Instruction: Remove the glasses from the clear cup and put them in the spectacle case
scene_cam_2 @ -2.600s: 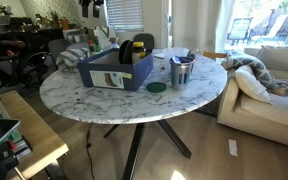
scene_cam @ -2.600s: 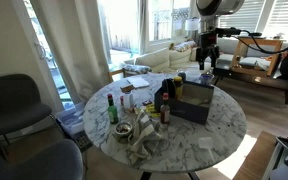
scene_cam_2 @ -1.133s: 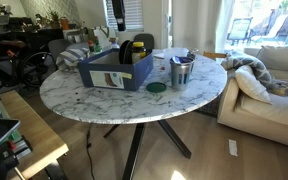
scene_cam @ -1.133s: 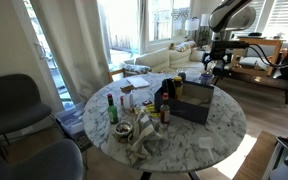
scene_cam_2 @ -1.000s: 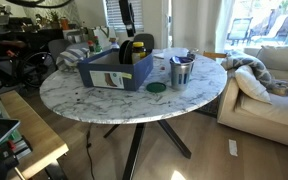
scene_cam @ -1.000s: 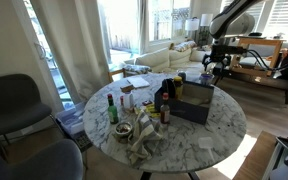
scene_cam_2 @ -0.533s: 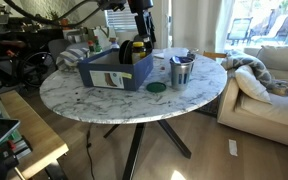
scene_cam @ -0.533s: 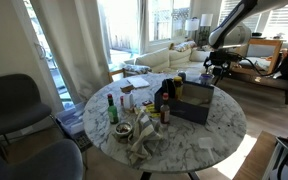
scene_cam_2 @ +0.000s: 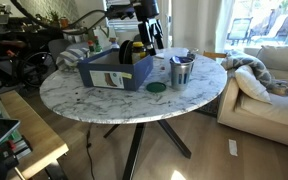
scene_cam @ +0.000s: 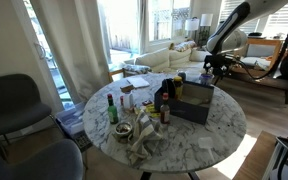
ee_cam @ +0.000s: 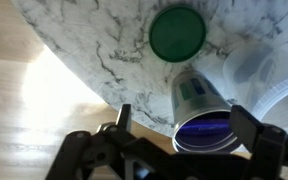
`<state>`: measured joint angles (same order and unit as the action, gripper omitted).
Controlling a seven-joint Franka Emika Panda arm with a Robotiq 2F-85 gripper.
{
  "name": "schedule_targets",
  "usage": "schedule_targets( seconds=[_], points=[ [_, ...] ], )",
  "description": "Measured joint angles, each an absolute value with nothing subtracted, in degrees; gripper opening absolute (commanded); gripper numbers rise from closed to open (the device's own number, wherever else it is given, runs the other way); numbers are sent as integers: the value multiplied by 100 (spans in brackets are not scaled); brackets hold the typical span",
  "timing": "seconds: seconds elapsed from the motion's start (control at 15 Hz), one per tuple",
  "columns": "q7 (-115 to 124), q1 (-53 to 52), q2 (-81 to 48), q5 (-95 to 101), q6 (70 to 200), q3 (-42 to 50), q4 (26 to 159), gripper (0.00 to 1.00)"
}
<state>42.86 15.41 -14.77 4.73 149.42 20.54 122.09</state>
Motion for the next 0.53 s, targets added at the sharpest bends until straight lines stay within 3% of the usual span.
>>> schedule_targets(
  seconds=[0.53],
  points=[
    [7014,1047,-2920,439,14637,2404,10007,100]
  ],
)
